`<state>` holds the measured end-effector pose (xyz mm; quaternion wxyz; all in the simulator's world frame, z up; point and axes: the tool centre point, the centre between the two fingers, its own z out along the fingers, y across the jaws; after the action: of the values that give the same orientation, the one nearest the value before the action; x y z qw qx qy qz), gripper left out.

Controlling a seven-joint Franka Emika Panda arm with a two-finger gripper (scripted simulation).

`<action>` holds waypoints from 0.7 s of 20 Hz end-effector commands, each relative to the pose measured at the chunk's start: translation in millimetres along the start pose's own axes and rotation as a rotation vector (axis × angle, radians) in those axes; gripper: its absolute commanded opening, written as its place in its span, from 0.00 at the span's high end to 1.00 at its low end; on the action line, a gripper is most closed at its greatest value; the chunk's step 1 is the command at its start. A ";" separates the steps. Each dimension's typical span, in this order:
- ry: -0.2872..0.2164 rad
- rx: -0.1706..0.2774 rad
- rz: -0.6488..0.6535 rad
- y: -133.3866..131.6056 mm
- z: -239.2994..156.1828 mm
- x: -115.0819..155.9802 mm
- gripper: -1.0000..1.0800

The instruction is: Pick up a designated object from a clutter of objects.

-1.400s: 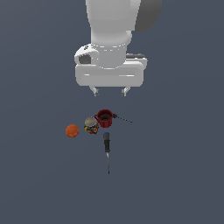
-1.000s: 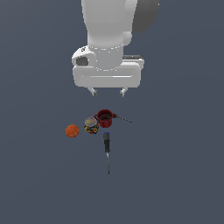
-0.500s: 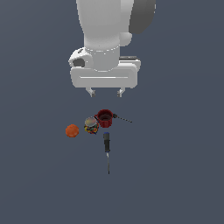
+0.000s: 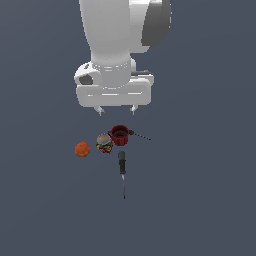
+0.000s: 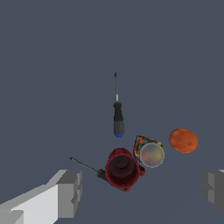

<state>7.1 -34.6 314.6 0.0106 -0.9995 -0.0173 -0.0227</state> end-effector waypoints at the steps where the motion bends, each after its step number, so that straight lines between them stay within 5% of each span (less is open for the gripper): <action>1: -0.002 -0.001 -0.031 6.5 6.8 1.3 0.04; 14: -0.013 -0.009 -0.267 55.2 57.2 5.8 0.04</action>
<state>16.8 -82.3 263.0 0.0038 -0.9906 -0.1354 -0.0180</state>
